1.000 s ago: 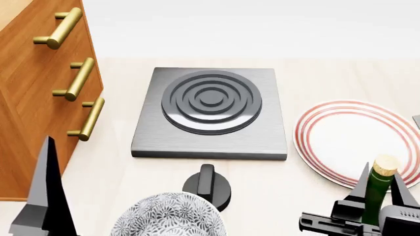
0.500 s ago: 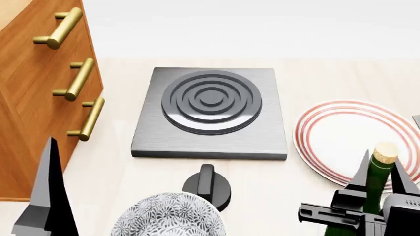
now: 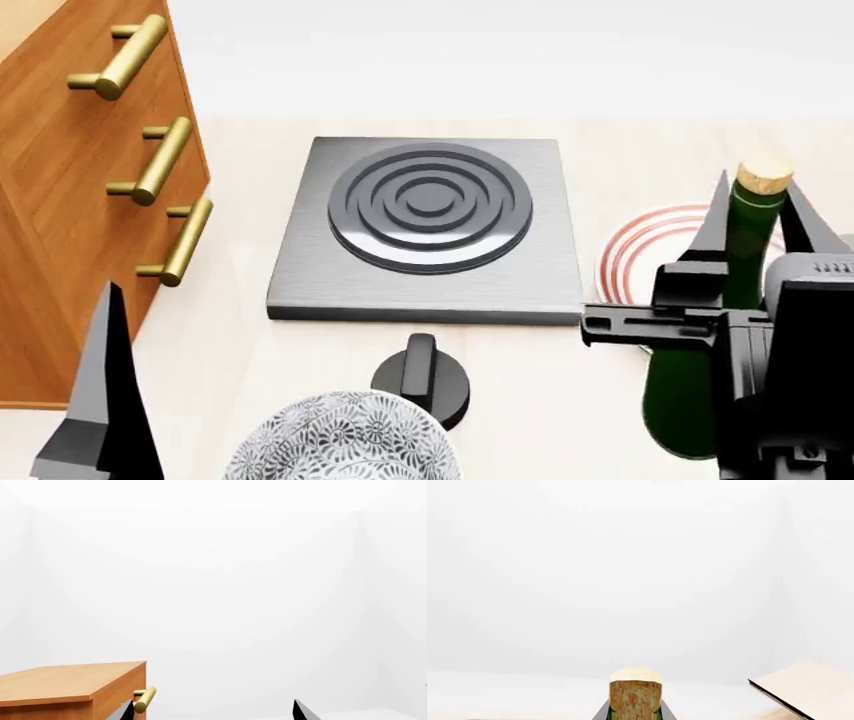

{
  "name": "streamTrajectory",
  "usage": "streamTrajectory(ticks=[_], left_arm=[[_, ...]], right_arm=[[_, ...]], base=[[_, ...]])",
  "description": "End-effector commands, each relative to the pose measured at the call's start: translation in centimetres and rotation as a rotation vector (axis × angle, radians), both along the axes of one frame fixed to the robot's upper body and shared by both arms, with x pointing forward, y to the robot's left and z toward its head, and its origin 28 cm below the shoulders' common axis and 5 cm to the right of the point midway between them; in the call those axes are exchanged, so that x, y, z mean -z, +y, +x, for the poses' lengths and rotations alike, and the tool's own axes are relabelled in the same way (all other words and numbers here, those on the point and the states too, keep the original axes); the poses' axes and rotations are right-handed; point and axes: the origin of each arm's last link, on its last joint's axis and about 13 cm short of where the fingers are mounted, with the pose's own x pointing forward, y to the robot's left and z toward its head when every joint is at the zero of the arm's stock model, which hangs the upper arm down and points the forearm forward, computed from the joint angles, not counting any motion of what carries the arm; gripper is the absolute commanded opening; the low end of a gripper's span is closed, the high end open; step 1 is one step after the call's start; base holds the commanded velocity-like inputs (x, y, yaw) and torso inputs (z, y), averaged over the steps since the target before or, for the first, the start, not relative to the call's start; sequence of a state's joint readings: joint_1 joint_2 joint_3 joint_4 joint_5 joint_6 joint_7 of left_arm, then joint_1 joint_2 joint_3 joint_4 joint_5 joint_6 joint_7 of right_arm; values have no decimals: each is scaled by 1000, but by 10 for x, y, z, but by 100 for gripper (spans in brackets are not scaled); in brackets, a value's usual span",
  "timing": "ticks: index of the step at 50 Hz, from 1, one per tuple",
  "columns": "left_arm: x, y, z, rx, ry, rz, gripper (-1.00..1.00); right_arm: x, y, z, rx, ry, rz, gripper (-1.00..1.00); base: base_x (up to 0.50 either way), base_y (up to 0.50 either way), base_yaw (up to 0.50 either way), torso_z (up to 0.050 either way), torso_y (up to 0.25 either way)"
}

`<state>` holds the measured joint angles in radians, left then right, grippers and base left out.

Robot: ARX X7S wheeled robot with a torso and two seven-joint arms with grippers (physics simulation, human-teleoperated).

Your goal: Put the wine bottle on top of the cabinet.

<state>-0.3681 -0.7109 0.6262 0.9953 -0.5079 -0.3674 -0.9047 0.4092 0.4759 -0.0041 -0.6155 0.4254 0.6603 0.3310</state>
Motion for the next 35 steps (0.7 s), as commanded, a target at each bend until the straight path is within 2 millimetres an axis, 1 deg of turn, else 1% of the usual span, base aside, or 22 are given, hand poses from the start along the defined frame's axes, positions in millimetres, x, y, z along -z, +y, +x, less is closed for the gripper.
streamTrajectory(ticks=[1,7,15,22,26,32,35], left_arm=[[1,-1,0,5,1,0,100],[1,-3,0,9,2,1,100],[2,-4,0,16,5,5,100],[3,-6,0,25,9,9,100],[3,-7,0,31,10,12,100],[5,-11,0,46,16,17,100],[6,-12,0,55,18,17,100]], right_arm=[[-16,13,11,-77,-28,-48,-100],[-13,22,15,-122,-23,-45,-100],[-27,35,20,-173,-53,-55,-100],[-33,43,23,-214,-64,-58,-100],[-32,47,25,-237,-57,-66,-100],[-31,52,26,-290,-47,-3,-100],[-30,53,26,-299,-43,-1,-100]], base=[[0,0,0,0,10],[0,0,0,0,0],[0,0,0,0,0],[0,0,0,0,1],[0,0,0,0,0],[0,0,0,0,0],[0,0,0,0,3]])
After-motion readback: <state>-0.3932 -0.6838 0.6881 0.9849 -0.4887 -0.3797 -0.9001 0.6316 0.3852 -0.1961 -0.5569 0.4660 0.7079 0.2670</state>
